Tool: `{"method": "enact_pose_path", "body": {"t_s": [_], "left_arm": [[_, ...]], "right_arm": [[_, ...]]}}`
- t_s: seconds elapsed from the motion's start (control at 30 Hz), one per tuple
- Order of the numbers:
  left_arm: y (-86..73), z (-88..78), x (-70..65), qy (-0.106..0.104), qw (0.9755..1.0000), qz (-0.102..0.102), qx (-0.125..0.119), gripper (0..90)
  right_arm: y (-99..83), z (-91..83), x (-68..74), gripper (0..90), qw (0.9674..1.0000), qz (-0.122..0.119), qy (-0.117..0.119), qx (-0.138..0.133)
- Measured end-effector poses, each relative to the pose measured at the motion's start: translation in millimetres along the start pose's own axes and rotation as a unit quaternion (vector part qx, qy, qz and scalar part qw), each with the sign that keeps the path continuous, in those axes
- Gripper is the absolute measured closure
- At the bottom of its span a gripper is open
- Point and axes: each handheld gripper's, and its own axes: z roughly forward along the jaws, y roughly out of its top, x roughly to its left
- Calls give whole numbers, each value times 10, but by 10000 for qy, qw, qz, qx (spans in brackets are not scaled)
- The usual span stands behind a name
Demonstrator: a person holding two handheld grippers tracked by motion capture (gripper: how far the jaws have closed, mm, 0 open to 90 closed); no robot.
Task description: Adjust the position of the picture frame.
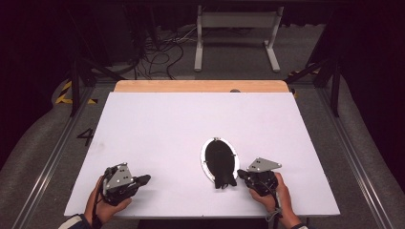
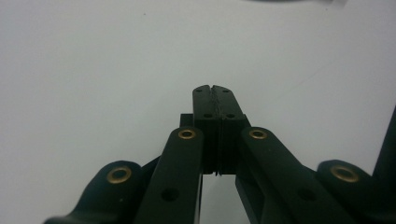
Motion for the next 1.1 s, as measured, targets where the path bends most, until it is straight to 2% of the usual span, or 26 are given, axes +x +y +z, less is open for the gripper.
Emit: {"method": "enact_pose_path", "body": {"t_s": [0.13,0.33,0.5,0.63,0.7,0.83,1.0,1.1], "left_arm": [[-50,-15,10,18,9999,-93,40,898],[-50,83,-19,-33,9997,26,255,897],[-25,154,-32,-143,9994,26,323,899],[-14,190,-53,-185,9990,113,391,899],[-14,189,-55,-179,9990,107,393,899],[-23,182,-58,-190,9990,91,387,898],[-4,234,-48,-240,9988,77,427,894],[22,263,-68,-251,9986,149,441,894]], "right_arm": [[31,38,49,900,9999,100,12,-15],[102,110,128,900,10000,25,-82,3],[97,113,135,900,10000,79,22,-36],[107,117,242,900,9998,-84,185,-25],[110,116,276,900,9998,-187,109,-17],[84,99,302,900,9997,-160,154,-61],[97,125,312,900,9996,22,281,-85],[135,164,365,900,9998,-38,203,-80]]}}
